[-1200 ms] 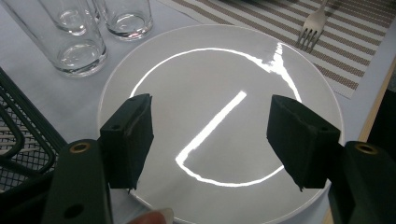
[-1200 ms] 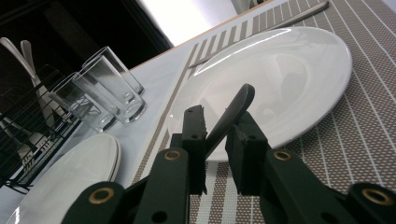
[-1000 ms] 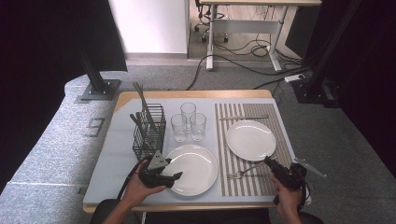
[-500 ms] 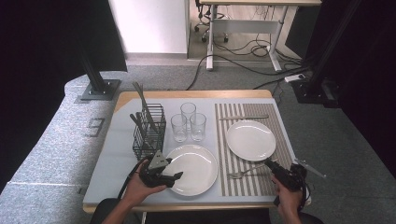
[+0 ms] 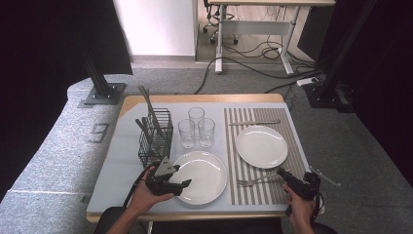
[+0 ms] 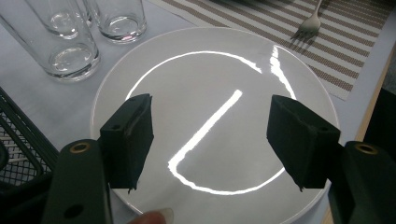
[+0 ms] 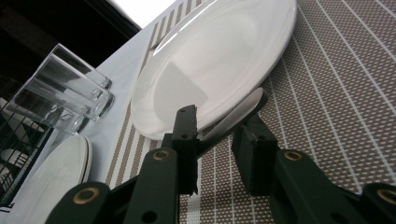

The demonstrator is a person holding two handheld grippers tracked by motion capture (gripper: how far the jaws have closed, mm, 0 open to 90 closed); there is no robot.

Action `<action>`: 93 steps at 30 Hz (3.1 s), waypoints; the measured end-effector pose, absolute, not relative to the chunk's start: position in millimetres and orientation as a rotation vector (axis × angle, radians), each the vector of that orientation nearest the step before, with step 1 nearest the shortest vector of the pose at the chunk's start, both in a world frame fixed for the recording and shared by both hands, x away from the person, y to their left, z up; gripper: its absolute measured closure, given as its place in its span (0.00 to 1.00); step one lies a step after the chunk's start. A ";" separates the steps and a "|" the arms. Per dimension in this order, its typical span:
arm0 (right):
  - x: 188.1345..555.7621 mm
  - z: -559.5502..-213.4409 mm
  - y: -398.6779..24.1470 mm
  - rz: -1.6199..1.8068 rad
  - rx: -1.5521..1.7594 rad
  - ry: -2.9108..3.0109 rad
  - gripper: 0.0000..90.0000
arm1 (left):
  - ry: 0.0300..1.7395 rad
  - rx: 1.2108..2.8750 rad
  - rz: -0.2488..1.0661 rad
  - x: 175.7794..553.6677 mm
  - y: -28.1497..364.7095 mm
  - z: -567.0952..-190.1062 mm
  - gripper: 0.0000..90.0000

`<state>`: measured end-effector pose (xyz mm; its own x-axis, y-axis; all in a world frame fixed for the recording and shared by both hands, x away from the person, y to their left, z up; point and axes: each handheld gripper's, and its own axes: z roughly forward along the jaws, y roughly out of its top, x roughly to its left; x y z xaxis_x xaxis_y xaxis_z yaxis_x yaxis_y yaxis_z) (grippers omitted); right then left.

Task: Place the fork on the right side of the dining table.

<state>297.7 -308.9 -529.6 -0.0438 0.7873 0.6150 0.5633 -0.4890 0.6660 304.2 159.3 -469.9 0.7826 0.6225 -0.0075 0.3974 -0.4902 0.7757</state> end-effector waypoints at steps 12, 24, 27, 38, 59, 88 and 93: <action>299.1 -533.2 -310.6 1.533 2.068 1.442 0.77 | 0.756 2.151 0.350 304.6 159.2 -470.2 0.35; 300.2 -537.5 -312.8 1.505 2.123 1.431 0.74 | 0.756 2.150 0.347 304.8 159.4 -470.2 0.35; 300.5 -538.1 -313.0 1.499 2.130 1.428 0.74 | 0.755 2.149 0.347 304.8 159.4 -470.1 0.35; 301.7 -539.5 -312.7 1.466 2.146 1.433 0.71 | 0.755 2.150 0.348 304.7 159.2 -470.2 0.35; 297.9 -534.2 -307.8 1.362 2.074 1.454 0.64 | 0.753 2.154 0.347 304.6 159.1 -470.2 0.35; 309.5 -528.4 -306.7 1.313 1.978 1.512 0.57 | 0.756 2.159 0.347 305.1 158.2 -471.0 0.35; 315.2 -527.0 -308.4 1.321 1.953 1.527 0.54 | 0.757 2.161 0.349 305.1 158.4 -471.1 0.35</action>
<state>315.2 -308.4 -527.0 -0.0046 0.8887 0.4585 0.5815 -0.3706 0.7242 305.1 158.4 -471.1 0.7828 0.6222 -0.0042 0.4007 -0.4990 0.7684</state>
